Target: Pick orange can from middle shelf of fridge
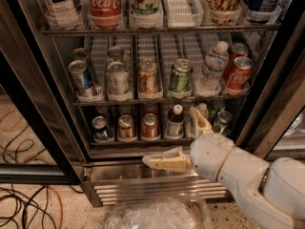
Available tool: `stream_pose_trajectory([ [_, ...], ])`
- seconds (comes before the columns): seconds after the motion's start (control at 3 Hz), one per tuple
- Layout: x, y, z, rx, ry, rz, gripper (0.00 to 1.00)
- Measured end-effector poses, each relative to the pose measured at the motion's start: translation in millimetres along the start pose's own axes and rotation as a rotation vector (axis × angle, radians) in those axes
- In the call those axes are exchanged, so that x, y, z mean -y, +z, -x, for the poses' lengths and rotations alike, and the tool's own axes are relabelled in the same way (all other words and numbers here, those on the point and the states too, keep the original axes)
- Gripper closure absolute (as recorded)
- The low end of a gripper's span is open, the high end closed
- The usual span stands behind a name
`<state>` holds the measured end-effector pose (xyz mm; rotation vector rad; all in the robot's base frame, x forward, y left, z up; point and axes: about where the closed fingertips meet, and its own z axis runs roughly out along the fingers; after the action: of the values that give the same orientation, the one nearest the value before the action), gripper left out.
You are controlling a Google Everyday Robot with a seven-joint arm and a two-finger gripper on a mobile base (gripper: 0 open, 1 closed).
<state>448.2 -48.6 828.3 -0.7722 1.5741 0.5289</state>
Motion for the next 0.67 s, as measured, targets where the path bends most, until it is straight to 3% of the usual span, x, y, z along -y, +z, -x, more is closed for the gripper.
stream_pose_trajectory([
  [0.33, -2.7, 11.5, -12.9, 0.061, -0.002, -0.045, 0.0],
  [0.67, -5.7, 20.9, -14.9, 0.1, -0.024, -0.039, 0.0],
])
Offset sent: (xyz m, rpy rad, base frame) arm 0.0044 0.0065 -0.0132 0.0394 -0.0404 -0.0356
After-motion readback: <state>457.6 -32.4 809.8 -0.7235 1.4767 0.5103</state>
